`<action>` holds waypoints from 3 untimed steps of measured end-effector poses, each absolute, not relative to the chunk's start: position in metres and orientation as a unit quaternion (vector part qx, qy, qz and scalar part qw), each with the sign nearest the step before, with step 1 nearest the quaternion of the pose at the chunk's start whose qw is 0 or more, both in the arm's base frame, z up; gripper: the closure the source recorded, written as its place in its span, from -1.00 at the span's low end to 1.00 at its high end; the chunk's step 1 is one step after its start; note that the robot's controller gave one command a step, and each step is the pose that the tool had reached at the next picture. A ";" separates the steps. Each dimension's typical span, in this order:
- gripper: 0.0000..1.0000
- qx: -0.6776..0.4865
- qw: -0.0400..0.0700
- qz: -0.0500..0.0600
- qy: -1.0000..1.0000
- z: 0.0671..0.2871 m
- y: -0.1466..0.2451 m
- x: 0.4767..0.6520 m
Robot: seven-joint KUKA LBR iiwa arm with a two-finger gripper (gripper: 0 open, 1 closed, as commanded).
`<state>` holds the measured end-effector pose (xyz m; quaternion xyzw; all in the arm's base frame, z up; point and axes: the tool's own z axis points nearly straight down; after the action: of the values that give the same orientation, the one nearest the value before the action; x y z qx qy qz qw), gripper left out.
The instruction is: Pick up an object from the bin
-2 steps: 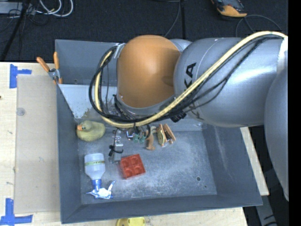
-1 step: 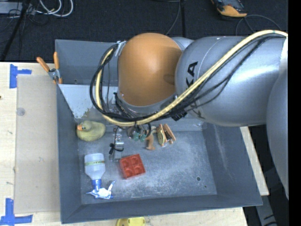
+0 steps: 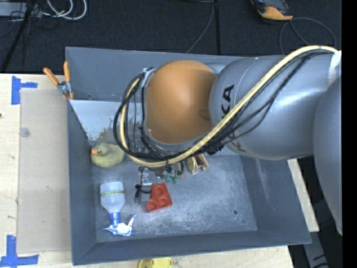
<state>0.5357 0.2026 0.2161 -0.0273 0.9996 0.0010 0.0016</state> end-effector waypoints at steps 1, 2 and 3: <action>-1.00 -0.045 -0.002 0.000 0.999 0.179 0.165 0.512; -1.00 -0.044 -0.005 -0.002 0.999 0.174 0.144 0.514; 1.00 -0.023 -0.004 0.000 1.000 0.132 0.094 0.531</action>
Offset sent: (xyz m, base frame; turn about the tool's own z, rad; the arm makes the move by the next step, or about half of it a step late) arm -0.0101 -0.0702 -0.0047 -0.0392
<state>0.5313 0.0937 0.1319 -0.0232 0.9997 0.0001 -0.0036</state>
